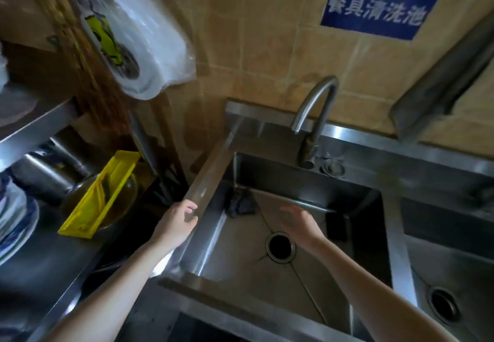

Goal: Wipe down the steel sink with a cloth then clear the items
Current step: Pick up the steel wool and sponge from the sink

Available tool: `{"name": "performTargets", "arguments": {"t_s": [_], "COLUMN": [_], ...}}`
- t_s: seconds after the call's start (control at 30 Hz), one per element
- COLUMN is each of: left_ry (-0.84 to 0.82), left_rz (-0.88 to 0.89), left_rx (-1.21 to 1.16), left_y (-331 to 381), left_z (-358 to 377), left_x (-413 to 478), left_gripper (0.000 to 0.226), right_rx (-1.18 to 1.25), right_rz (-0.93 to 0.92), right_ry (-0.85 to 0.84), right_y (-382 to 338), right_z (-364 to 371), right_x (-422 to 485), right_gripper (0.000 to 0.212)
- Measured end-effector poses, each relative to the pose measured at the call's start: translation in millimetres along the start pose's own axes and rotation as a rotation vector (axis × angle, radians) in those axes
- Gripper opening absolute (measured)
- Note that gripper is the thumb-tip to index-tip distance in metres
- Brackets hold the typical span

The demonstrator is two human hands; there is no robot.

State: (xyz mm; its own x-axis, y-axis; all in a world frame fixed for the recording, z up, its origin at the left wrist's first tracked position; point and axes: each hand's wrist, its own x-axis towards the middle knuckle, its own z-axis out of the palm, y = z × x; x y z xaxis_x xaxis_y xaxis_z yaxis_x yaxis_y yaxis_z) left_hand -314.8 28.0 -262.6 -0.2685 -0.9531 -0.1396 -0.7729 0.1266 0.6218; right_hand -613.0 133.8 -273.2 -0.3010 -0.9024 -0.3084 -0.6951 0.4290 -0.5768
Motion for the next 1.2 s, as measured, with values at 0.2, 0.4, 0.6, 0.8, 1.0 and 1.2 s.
{"name": "performTargets", "arguments": {"t_s": [0.2, 0.4, 0.6, 0.8, 1.0, 1.2], "left_ry": [-0.113, -0.169, -0.249, -0.288, -0.337, -0.396], "left_rz": [0.034, 0.088, 0.127, 0.127, 0.11, 0.07], "left_rx": [0.044, 0.083, 0.147, 0.185, 0.188, 0.218], "left_y": [30.6, 60.1, 78.4, 88.0, 85.5, 84.9], "left_z": [29.5, 54.5, 79.6, 108.8, 143.8, 175.7], "left_x": [21.9, 39.4, 55.7, 73.5, 86.8, 96.2], "left_gripper": [0.018, 0.019, 0.021, 0.02, 0.021, 0.023], "right_rx": [0.025, 0.065, 0.116, 0.163, 0.049, 0.079], "right_rz": [0.085, 0.163, 0.243, 0.363, 0.421, 0.465], "right_ry": [0.042, 0.079, 0.103, 0.119, 0.099, 0.065], "right_y": [37.5, 67.8, 95.6, 127.6, 153.8, 180.0], "right_z": [-21.5, -35.0, -40.7, -37.8, -30.0, -16.6], "right_x": [-4.4, -11.2, -15.7, -6.3, 19.4, 49.3], "right_gripper": [0.049, 0.04, 0.039, 0.037, 0.038, 0.041]}}
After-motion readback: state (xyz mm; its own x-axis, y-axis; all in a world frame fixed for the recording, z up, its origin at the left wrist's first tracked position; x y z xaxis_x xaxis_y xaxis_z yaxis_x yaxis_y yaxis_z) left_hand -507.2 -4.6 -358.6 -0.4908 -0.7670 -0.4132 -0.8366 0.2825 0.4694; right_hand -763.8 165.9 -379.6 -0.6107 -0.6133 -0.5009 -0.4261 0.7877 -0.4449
